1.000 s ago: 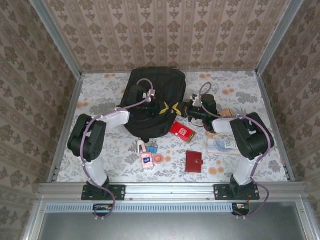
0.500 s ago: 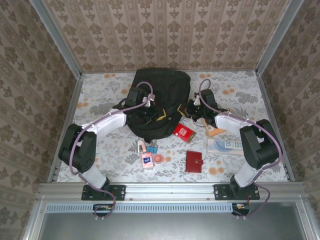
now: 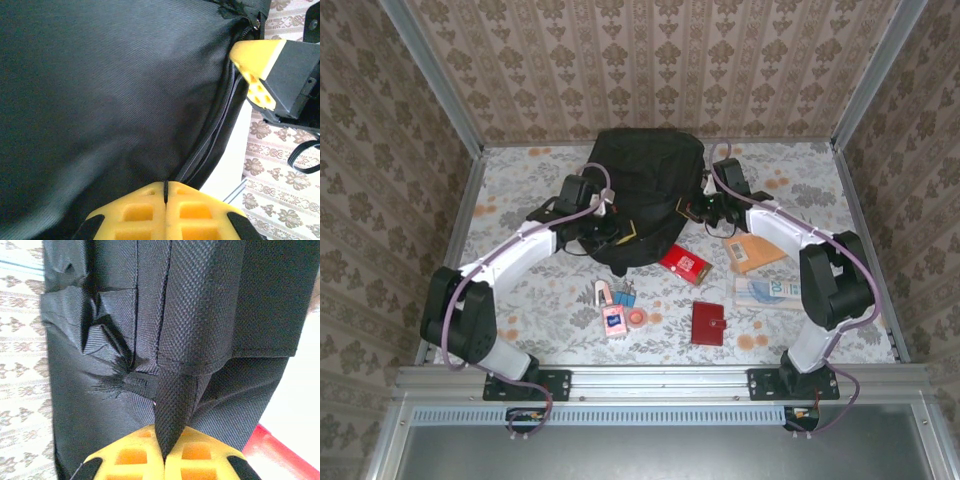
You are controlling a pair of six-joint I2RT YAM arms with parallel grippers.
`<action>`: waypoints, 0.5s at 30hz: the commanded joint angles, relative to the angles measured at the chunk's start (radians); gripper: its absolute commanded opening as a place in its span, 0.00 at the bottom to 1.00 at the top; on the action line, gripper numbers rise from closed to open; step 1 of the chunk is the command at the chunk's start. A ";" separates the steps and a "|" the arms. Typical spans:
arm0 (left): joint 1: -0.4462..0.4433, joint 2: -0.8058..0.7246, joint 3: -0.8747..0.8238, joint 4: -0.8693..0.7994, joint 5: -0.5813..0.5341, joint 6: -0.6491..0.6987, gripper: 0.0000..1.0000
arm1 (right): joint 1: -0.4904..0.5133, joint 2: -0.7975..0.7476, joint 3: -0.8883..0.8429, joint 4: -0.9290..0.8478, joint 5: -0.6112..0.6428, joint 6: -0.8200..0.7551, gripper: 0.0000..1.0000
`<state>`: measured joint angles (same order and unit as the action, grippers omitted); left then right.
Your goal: Pack books, pencil case, and school supplies into a backpack
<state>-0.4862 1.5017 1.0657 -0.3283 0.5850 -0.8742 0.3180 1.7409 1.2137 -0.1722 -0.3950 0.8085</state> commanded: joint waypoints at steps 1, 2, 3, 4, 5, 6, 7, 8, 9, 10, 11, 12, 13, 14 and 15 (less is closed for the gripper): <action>0.058 -0.050 -0.012 -0.117 -0.012 0.065 0.00 | -0.034 0.024 0.059 -0.117 0.100 -0.104 0.00; 0.073 -0.056 -0.011 -0.132 -0.011 0.074 0.00 | -0.037 0.028 0.064 -0.123 0.102 -0.114 0.00; 0.086 -0.061 -0.010 -0.147 -0.011 0.086 0.00 | -0.043 0.030 0.070 -0.130 0.105 -0.123 0.00; 0.093 -0.064 -0.009 -0.161 -0.013 0.100 0.00 | -0.048 0.033 0.075 -0.137 0.107 -0.129 0.00; 0.103 -0.068 -0.005 -0.178 -0.019 0.116 0.00 | -0.055 0.038 0.082 -0.141 0.106 -0.137 0.00; 0.109 -0.071 -0.004 -0.193 -0.027 0.129 0.00 | -0.061 0.044 0.089 -0.147 0.105 -0.145 0.00; 0.115 -0.072 0.001 -0.207 -0.033 0.144 0.00 | -0.065 0.054 0.102 -0.155 0.106 -0.155 0.00; 0.119 -0.071 0.004 -0.219 -0.038 0.159 0.00 | -0.069 0.065 0.120 -0.172 0.107 -0.167 0.00; 0.119 -0.069 0.012 -0.233 -0.045 0.174 0.00 | -0.071 0.078 0.138 -0.183 0.110 -0.176 0.00; 0.120 -0.062 0.018 -0.243 -0.049 0.182 0.00 | -0.071 0.090 0.157 -0.193 0.106 -0.184 0.00; 0.117 -0.058 0.020 -0.242 -0.044 0.184 0.00 | -0.072 0.101 0.174 -0.195 0.090 -0.190 0.00; 0.115 -0.053 0.021 -0.234 -0.037 0.180 0.00 | -0.071 0.110 0.190 -0.202 0.076 -0.192 0.04; 0.110 -0.051 0.019 -0.216 -0.029 0.165 0.00 | -0.067 0.115 0.205 -0.212 0.067 -0.189 0.21; 0.102 -0.049 0.020 -0.196 -0.024 0.150 0.00 | -0.060 0.111 0.212 -0.215 0.065 -0.190 0.36; 0.094 -0.046 0.024 -0.185 -0.020 0.141 0.00 | -0.050 0.100 0.215 -0.226 0.082 -0.190 0.46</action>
<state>-0.3832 1.4616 1.0618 -0.4873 0.5594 -0.7441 0.2699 1.8454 1.3808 -0.3565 -0.3611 0.6556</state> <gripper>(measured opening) 0.051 0.385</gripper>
